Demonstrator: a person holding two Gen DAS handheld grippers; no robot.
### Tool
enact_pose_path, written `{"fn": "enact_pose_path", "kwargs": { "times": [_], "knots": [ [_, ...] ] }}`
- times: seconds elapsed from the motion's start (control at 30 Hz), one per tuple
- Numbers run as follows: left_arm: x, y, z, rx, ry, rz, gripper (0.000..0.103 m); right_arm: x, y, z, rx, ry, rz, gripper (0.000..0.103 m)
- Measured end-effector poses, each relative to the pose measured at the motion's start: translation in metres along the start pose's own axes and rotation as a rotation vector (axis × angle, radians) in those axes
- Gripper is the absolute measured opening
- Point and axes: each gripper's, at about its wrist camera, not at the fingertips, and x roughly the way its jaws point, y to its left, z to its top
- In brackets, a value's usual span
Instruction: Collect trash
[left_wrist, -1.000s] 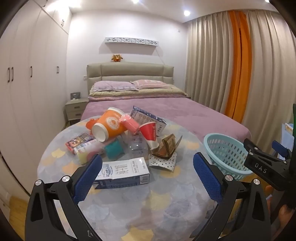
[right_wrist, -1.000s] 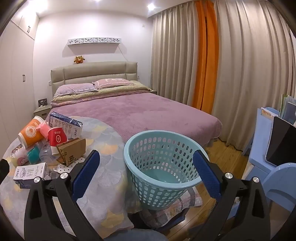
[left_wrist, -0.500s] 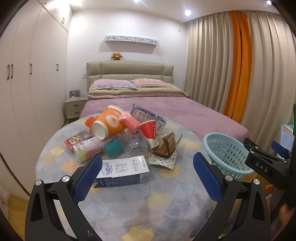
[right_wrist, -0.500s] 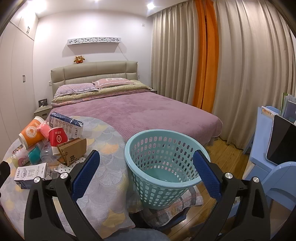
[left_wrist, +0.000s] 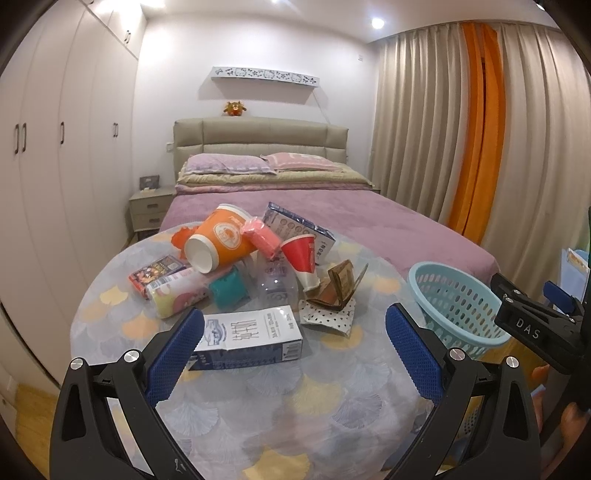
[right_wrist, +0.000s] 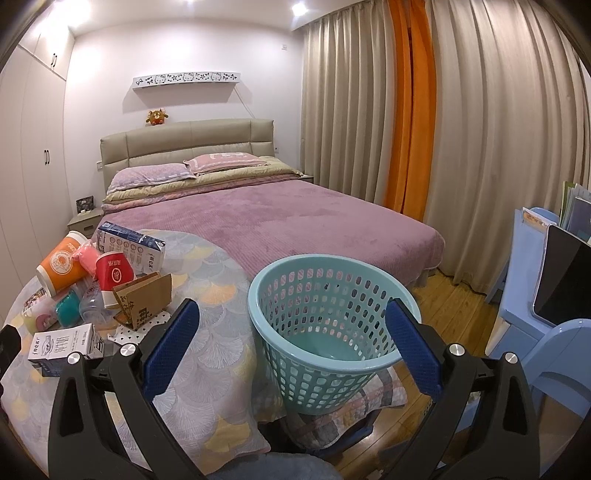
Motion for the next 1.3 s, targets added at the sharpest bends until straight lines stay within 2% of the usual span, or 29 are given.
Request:
{"fn": "enact_pose_path", "kwargs": {
  "times": [1.03, 1.1, 1.3],
  "knots": [
    [0.002, 0.010, 0.000, -0.014, 0.015, -0.011, 0.095, 0.000, 0.006, 0.001, -0.014, 0.005, 0.011, 0.095],
    [0.001, 0.011, 0.001, 0.003, 0.012, -0.020, 0.092, 0.000, 0.007, 0.001, -0.016, 0.003, 0.007, 0.095],
    [0.001, 0.035, 0.004, -0.004, -0.001, 0.043, 0.091, 0.002, 0.008, 0.002, -0.024, 0.002, -0.007, 0.095]
  ]
}}
